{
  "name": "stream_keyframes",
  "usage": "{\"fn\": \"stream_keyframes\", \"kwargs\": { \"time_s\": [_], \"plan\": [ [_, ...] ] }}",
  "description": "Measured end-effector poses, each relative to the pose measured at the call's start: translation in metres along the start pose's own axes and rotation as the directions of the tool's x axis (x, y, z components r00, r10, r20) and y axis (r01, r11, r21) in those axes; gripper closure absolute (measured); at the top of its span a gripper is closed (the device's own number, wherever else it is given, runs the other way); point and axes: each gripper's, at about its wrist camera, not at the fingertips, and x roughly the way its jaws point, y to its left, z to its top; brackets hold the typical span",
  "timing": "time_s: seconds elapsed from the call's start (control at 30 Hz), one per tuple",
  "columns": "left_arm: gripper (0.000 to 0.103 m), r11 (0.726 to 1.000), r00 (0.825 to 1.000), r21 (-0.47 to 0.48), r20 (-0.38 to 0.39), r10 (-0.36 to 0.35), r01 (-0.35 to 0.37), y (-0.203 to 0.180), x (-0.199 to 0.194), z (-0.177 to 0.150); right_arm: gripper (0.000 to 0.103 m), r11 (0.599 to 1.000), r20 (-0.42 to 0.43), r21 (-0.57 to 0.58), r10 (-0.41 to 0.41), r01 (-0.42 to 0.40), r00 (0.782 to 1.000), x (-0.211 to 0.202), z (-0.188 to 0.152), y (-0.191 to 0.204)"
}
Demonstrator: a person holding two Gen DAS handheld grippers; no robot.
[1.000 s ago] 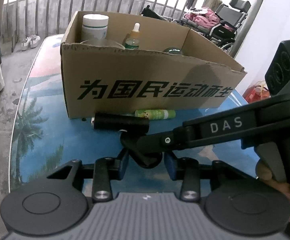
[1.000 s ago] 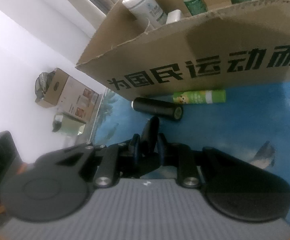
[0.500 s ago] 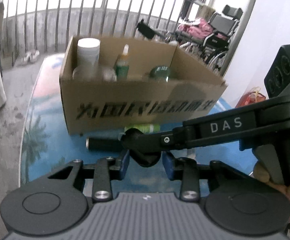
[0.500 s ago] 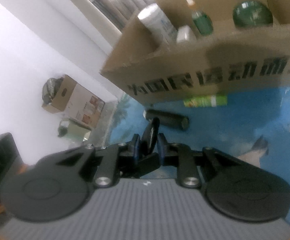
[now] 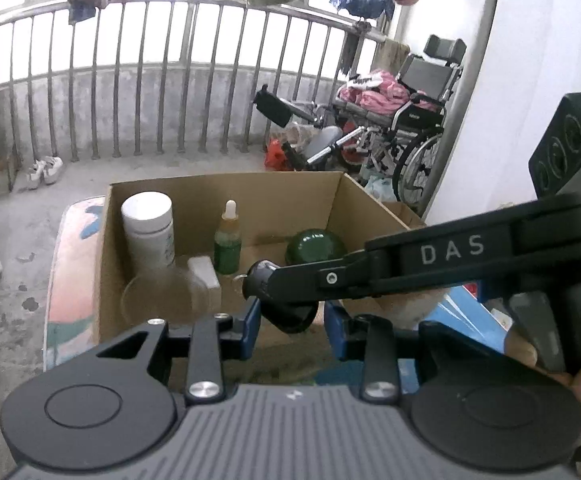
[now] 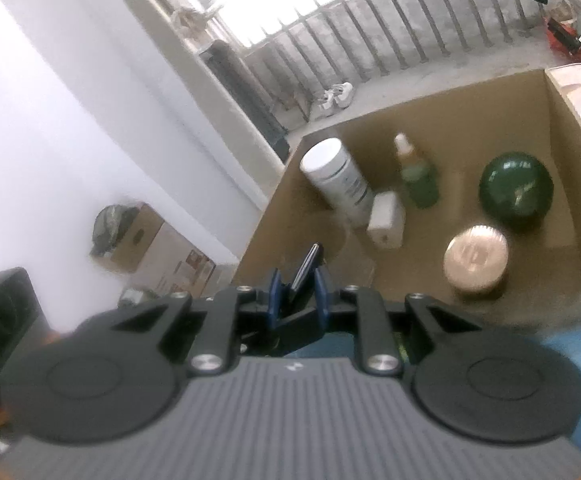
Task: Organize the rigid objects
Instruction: 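Carry the black flashlight into the box and open the right tool, then move the right tool toward the lime-green tube on the mat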
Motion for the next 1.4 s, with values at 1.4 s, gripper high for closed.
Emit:
{"fn": "stream_keyframes", "kwargs": {
  "time_s": [1.4],
  "plan": [
    [0.050, 0.973, 0.976, 0.174, -0.128, 0.174, -0.150, 0.004, -0.059, -0.175, 0.075, 0.993, -0.320, -0.120, -0.020, -0.019, 0.947, 0.030, -0.137, 0.037]
  ]
}}
